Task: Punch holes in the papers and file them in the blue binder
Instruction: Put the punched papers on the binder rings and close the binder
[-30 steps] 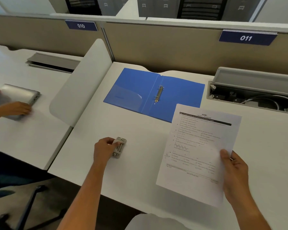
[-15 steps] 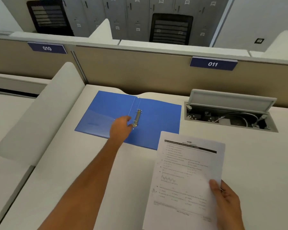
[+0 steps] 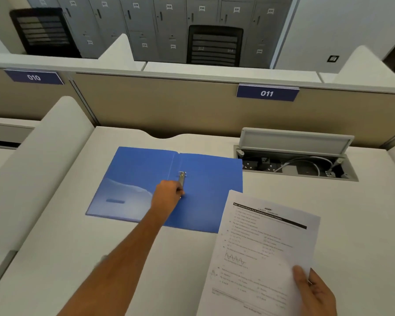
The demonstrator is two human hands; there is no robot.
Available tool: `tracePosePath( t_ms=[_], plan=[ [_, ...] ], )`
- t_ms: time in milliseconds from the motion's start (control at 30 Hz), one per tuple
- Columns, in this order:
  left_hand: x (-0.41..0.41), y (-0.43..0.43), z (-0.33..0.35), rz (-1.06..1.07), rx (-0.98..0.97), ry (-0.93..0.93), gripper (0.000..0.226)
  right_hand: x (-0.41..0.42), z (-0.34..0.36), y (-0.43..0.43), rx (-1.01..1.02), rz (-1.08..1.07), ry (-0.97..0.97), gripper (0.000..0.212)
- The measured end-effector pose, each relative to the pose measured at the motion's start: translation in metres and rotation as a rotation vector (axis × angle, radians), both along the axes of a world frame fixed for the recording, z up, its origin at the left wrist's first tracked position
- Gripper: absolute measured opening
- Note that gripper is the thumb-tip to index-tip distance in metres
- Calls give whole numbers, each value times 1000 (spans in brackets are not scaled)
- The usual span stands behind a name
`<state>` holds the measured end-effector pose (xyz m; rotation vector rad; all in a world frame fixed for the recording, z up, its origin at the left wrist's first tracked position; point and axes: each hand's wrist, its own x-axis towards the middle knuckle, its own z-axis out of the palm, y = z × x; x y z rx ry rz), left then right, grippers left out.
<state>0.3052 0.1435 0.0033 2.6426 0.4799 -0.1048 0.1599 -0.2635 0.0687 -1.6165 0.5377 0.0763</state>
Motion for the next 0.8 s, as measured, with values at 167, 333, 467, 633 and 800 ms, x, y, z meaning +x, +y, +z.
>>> tracePosePath(
  t_ms=[167,333,467,633,800],
  plan=[
    [-35,-62,-9,-57,-101,33,17,3,-8,-19,38,-5,-15,18],
    [-88,-121,-15,-61,-160,-9,15,5,-1,-43,123,-65,28,20],
    [-129,-160,-19,-67,-170,-55,13,0,2,-65,151,-76,26,19],
    [-164,-203,-28,-119,-203,-57,11,-13,1,-91,160,-100,12,23],
    [-180,-255,-24,-226,-274,-85,19,-25,-4,-119,153,-92,33,16]
  ],
)
